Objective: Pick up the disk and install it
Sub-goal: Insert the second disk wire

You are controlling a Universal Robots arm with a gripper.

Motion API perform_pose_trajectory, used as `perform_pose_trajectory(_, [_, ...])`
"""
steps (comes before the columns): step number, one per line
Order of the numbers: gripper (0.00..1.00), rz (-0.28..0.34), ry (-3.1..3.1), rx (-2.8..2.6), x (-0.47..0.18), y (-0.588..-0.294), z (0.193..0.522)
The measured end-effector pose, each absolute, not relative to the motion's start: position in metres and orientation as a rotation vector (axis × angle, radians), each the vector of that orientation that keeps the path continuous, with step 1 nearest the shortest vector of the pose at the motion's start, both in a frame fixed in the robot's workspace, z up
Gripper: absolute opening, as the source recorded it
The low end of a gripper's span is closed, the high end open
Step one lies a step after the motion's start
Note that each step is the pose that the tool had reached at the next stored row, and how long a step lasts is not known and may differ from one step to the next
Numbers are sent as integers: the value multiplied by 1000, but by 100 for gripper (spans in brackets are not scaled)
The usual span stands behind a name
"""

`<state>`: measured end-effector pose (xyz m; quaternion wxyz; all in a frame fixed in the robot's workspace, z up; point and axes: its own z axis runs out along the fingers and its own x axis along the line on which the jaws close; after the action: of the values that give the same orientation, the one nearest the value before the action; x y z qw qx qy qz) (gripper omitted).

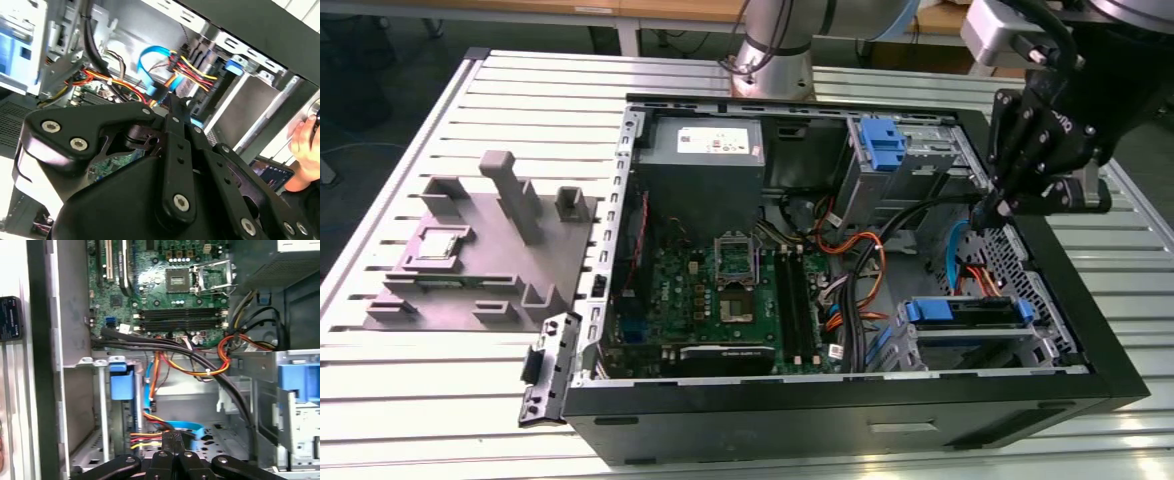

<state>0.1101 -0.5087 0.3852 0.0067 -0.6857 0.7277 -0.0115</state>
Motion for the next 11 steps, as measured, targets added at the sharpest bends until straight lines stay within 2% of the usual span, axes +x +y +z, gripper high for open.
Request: perform_pose_trajectory(11, [10,-37,2294,-2140,113,-489,381])
